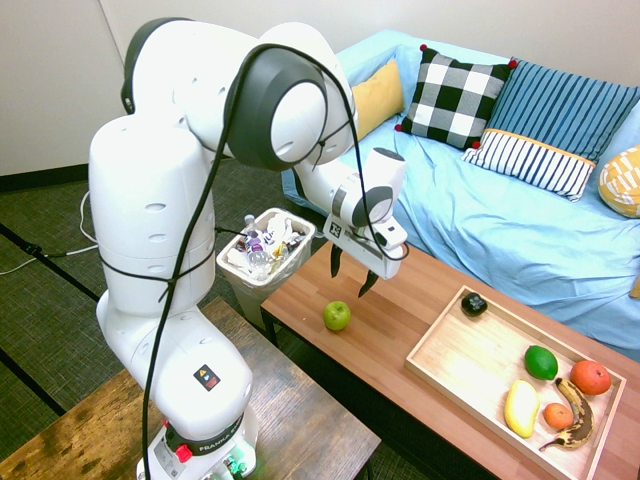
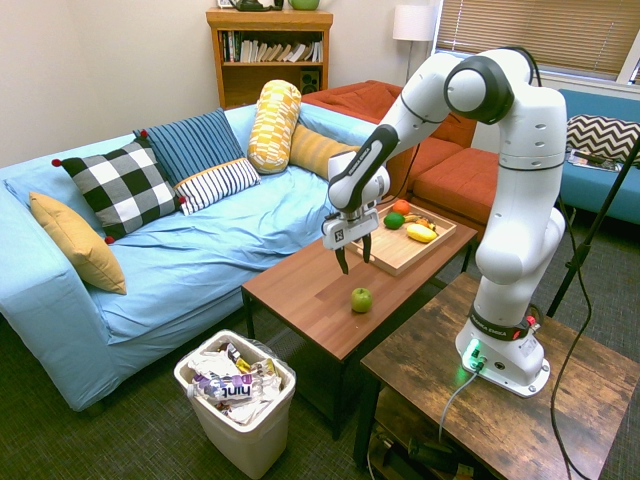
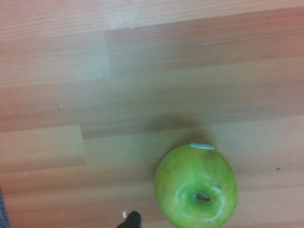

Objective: Put the apple in the tray

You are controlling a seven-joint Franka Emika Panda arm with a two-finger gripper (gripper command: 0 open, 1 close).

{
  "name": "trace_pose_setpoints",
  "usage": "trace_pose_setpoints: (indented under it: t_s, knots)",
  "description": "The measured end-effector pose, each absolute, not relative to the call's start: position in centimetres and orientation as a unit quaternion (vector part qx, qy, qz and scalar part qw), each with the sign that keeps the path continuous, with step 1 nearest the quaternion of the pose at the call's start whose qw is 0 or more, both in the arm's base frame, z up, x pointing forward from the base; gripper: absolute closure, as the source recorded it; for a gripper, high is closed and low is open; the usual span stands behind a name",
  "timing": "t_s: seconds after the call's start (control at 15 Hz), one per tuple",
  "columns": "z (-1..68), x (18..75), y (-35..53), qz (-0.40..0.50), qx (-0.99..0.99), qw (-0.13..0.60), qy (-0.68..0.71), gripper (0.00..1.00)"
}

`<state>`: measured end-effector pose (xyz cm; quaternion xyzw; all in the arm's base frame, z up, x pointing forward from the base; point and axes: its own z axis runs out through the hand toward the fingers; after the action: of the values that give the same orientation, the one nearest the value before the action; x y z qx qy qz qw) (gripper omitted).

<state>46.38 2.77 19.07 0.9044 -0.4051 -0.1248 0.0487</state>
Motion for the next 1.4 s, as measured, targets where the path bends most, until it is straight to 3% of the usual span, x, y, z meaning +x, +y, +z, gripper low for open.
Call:
trace_pose_setpoints:
  t_s: [0.73, 0.8, 1.4]
  knots:
    - [10.7, 44.7, 3.8, -0.173, 0.898, 0.089, -0.396, 0.00]
    - [10.3, 44.8, 3.8, -0.174, 0.897, 0.090, -0.396, 1.00]
    - [8.8, 45.5, 3.5, -0.182, 0.892, 0.089, -0.404, 1.00]
